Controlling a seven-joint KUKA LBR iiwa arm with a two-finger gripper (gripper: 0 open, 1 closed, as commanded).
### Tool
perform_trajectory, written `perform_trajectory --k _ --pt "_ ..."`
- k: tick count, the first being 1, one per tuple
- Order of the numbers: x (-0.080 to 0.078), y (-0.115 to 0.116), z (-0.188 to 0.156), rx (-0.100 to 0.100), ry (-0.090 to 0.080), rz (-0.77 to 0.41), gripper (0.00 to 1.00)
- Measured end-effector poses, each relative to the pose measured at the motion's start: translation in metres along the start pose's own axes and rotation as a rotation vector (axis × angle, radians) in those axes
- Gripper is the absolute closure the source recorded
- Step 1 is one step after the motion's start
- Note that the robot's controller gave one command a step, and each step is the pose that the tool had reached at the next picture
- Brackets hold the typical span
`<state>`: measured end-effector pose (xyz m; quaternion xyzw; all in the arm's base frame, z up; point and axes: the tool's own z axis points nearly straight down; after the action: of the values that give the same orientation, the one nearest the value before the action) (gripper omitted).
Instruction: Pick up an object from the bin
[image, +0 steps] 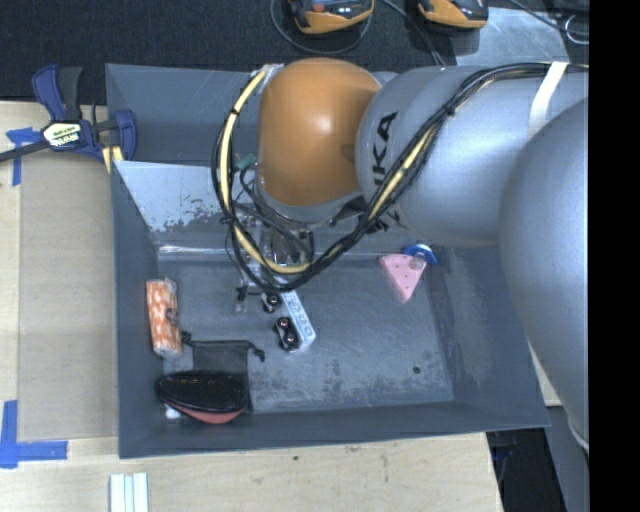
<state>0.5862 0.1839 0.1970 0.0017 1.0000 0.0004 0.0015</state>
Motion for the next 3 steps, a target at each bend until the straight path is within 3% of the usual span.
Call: perform_trajectory --k 1,2,3 --pt "0.0 0.0 0.0 0.0 0.0 0.0 0.0" --pt "-0.018 -0.066 0.024 0.003 0.0 -0.08 0.0" --pt "0.022 -0.05 0.061 0.0 0.002 0.034 0.0"
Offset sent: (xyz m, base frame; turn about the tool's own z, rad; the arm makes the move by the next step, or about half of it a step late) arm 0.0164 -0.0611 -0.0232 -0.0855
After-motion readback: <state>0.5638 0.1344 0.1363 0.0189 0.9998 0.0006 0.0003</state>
